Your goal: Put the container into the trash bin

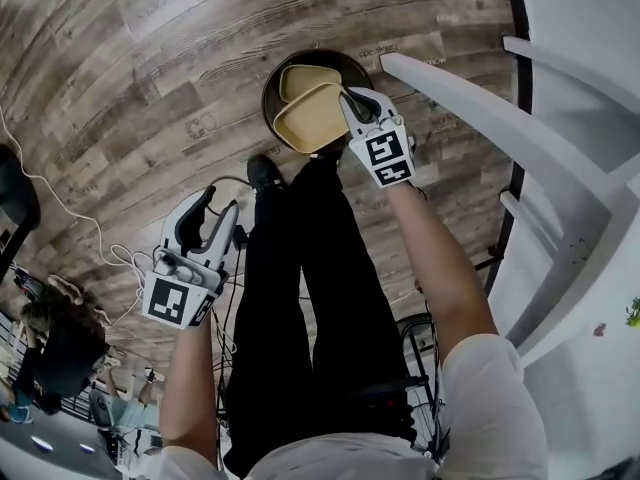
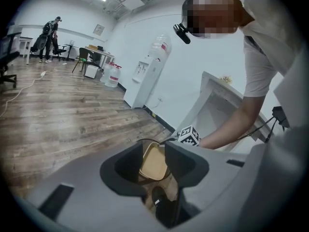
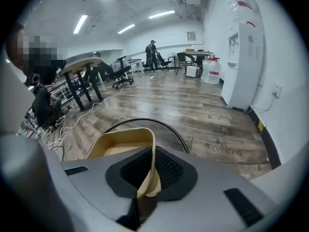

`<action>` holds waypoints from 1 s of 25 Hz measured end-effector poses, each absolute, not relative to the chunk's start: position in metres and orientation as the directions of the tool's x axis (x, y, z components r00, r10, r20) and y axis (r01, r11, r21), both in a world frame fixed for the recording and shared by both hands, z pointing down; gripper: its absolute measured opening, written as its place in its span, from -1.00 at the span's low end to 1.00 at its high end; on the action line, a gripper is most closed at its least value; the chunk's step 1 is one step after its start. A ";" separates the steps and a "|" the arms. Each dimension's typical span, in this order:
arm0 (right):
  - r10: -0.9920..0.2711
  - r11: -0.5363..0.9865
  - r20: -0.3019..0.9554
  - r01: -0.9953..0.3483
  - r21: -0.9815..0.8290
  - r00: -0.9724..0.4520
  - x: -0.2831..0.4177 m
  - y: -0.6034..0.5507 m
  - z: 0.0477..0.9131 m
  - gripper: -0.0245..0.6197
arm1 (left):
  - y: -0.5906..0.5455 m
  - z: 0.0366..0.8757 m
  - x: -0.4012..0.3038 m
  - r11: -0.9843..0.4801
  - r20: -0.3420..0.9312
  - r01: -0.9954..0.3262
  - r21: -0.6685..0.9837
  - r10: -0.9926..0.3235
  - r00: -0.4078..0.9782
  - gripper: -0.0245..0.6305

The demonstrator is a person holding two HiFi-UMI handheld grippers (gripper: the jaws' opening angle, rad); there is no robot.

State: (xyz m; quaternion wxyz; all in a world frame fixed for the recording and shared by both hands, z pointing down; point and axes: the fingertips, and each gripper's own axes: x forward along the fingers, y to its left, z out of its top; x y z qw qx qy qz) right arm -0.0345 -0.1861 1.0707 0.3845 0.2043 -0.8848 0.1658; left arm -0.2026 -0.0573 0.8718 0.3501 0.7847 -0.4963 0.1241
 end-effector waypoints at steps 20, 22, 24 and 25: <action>-0.403 0.790 0.592 -0.591 -0.160 -0.698 -0.057 -0.188 0.825 -0.54 | -0.096 0.699 -0.198 -0.401 0.354 -0.848 0.347 -0.781 0.514 -0.48; -0.441 0.786 0.533 -0.597 -0.160 -0.722 -0.068 -0.193 0.765 -0.54 | -0.104 0.664 -0.206 -0.426 0.320 -0.847 0.318 -0.792 0.519 -0.48; -0.470 0.783 0.463 -0.597 -0.173 -0.751 -0.077 -0.197 0.700 -0.54 | -0.114 0.625 -0.212 -0.448 0.285 -0.847 0.286 -0.805 0.521 -0.48; -0.477 0.785 0.430 -0.591 -0.183 -0.767 -0.080 -0.194 0.667 -0.54 | -0.116 0.604 -0.212 -0.458 0.269 -0.847 0.269 -0.809 0.523 -0.48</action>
